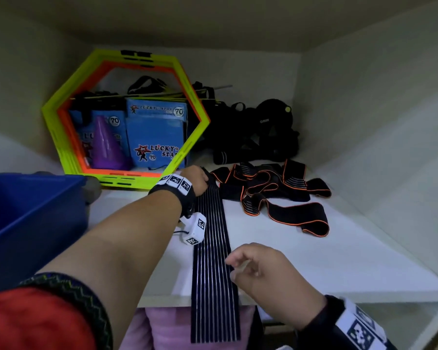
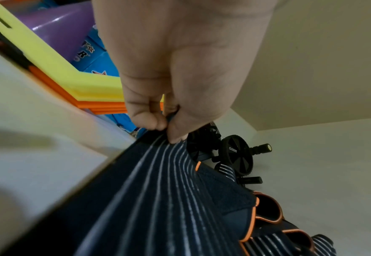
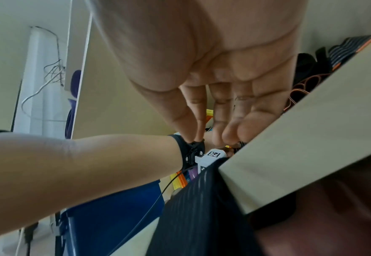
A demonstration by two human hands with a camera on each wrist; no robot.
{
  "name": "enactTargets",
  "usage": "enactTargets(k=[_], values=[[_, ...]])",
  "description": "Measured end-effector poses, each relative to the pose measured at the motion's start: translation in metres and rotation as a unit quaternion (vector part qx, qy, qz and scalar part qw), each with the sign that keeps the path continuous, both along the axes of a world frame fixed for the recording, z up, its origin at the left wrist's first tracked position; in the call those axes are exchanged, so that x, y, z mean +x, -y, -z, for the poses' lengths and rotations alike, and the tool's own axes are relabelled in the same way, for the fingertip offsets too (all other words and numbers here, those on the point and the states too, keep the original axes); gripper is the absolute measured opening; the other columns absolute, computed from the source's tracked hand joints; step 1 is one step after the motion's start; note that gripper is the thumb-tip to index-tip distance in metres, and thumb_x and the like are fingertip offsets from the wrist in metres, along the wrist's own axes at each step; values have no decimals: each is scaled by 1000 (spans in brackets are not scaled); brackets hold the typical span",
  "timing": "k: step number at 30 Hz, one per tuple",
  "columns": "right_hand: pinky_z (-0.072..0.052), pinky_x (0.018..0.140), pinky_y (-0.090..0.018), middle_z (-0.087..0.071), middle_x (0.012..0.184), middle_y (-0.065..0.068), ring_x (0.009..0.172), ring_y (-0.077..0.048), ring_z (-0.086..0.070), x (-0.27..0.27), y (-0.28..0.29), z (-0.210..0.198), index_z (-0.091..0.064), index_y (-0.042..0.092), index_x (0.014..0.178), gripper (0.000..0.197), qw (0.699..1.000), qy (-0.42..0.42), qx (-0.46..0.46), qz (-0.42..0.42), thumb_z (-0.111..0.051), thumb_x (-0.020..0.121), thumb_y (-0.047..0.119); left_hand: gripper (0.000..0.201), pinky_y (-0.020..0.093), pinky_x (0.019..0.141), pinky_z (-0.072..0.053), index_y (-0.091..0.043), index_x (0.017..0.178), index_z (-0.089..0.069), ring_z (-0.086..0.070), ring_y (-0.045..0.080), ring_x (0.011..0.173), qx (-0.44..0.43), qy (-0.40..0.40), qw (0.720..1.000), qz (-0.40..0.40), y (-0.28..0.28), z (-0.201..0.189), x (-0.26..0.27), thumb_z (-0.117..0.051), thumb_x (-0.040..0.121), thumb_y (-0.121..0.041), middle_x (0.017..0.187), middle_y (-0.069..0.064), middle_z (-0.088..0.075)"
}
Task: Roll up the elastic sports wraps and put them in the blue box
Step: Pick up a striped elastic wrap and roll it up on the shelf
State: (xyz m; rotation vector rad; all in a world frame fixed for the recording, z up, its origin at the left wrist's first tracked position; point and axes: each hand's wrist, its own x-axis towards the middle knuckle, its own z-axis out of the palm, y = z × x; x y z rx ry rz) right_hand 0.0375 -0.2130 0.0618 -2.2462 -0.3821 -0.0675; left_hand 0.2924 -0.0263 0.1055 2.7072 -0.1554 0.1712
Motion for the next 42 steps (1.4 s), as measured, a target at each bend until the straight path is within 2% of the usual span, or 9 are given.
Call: enactTargets(k=[7,10,16,21,26,30,33,36,42], values=[[-40,97,-17,-53,120,27,107,3,-43,3,-10,6,-59,38,127,37,985,60,-157,-43,-57,92,51,24,35,60,-54,-7,81,-66,-65,29,73,50,-49,997,18,2,11,39,-55,73,-27,85,13,-69],[-38,102,-21,-49,129,27,115,0,-40,4,-9,3,-52,38,136,53,981,47,-181,-50,-55,89,62,33,35,79,-53,-5,110,-68,-62,28,90,45,-34,998,33,3,5,26,-61,83,-22,109,12,-67],[-31,107,-22,-38,137,31,122,-3,-33,2,-10,6,-39,42,144,82,964,50,-244,-90,-74,73,61,26,40,94,-51,-3,110,-68,-62,30,105,72,-43,995,53,-4,3,14,-65,89,-18,118,13,-67],[-31,109,-23,-40,140,29,124,-3,-34,2,-7,16,-37,40,146,74,958,97,-240,-121,-71,80,38,34,22,97,-38,-10,128,-67,-55,22,126,115,-20,986,118,-9,-14,-24,-59,96,-15,136,5,-61],[-36,104,-15,-53,131,21,117,0,-45,11,4,28,-59,33,134,54,972,118,-160,-127,-67,80,28,26,20,91,-44,-18,117,-71,-62,9,106,99,-12,975,197,-16,-27,-93,-52,99,-17,109,-8,-69],[-42,99,-24,-50,112,17,109,-5,-49,12,8,34,-64,37,128,48,979,125,-118,-111,-71,81,30,35,35,79,-51,-14,91,-67,-61,16,79,122,-3,961,247,-23,-12,-168,-48,102,-42,82,-2,-66],[-46,93,-32,-53,106,17,102,-10,-51,10,9,37,-65,39,124,46,978,136,-117,-105,-61,79,36,49,24,77,-50,-22,104,-70,-59,4,82,88,-13,958,271,-32,1,-225,-62,84,-66,91,-11,-63],[-48,93,-36,-59,107,20,102,-9,-53,10,12,42,-69,34,120,42,982,148,-84,-84,-61,79,32,62,14,81,-46,-28,116,-69,-54,-3,89,43,-9,968,248,-42,27,-256,-86,64,-56,104,-18,-54],[-46,93,-37,-60,102,19,101,-9,-51,7,15,51,-73,35,113,28,984,162,-60,-32,-72,85,35,30,27,82,-55,-26,109,-78,-65,7,88,-148,77,974,153,-43,71,-267,-83,80,-22,105,-14,-68]])
